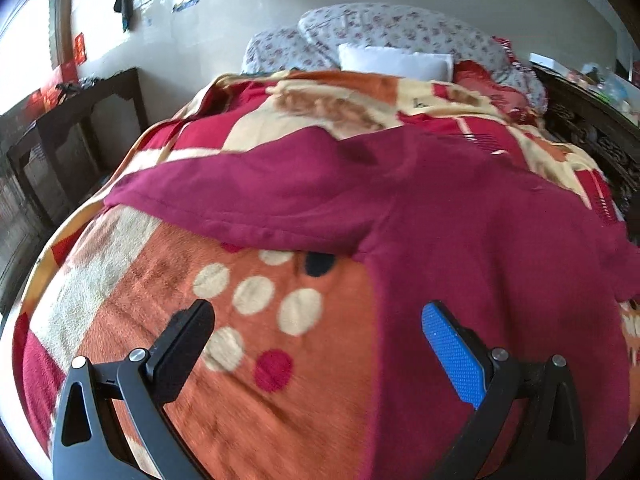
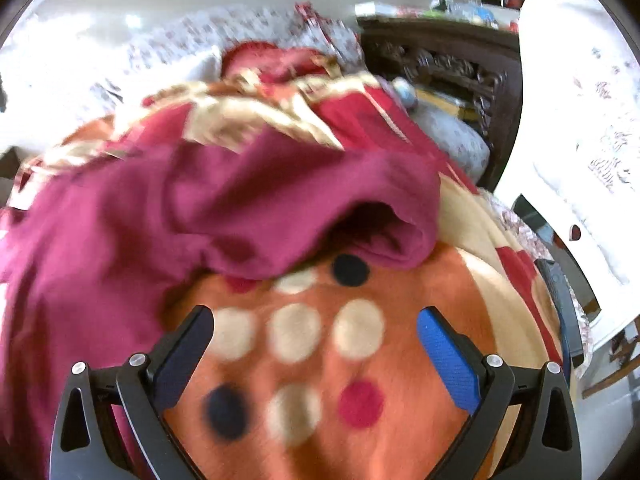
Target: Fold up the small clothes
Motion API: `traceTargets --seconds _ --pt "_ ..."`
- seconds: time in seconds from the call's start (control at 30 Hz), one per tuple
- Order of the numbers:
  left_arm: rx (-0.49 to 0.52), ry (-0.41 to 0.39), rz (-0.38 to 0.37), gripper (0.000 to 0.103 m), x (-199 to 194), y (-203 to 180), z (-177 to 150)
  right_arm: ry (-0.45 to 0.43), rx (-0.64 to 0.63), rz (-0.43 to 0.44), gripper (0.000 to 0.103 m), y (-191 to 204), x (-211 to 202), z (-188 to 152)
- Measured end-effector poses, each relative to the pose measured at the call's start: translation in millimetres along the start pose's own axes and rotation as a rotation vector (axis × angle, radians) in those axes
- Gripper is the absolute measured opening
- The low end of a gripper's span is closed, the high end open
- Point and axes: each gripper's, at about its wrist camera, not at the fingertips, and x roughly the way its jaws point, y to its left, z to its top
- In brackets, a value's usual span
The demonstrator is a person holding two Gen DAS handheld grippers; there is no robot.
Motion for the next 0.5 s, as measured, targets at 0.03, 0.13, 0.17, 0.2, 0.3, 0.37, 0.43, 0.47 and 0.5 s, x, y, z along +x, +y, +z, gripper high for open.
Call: traceTargets --seconds 0.03,0.13,0.17,0.2,0.3,0.37,0.43,0.47,0.5 --pt "0.004 -0.007 -0.008 0.103 -4.2 -4.2 -0.6 -0.015 0.000 0.023 0.103 7.7 -13.0 -1.6" --pt "0.018 -0.014 -0.042 0.103 -17.2 -18.7 -4.3 -0.030 -0.003 0.087 0.103 32.5 -36.4 -2.3" --pt "0.023 -0.017 -0.047 0.103 -20.7 -22.6 -5.4 -0.034 -0.007 0.103 0.103 39.1 -42.4 -2.9" --pt "0.029 -0.022 -0.050 0.103 -24.8 -27.1 -6.8 -0.042 -0.014 0.118 0.103 47.5 -49.4 -4.6" --pt "0.041 -0.034 -0.062 0.103 -35.3 -37.3 -11.3 -0.062 -0.026 0.161 0.103 70.7 -64.3 -8.6" --pt "0.051 -0.040 -0.074 0.103 -41.9 -44.3 -13.8 -0.068 -0.007 0.192 0.103 80.7 -69.7 -10.3" --pt "0.058 -0.045 -0.083 0.103 -46.6 -49.2 -15.0 -0.061 0.001 0.203 0.103 90.6 -69.8 -12.3" --pt "0.062 -0.047 -0.087 0.103 -49.1 -51.9 -15.8 -0.056 0.000 0.209 0.103 95.7 -68.8 -13.3" --pt "0.065 -0.050 -0.090 0.103 -51.5 -54.5 -16.5 -0.051 -0.002 0.215 0.103 100.0 -68.5 -15.0"
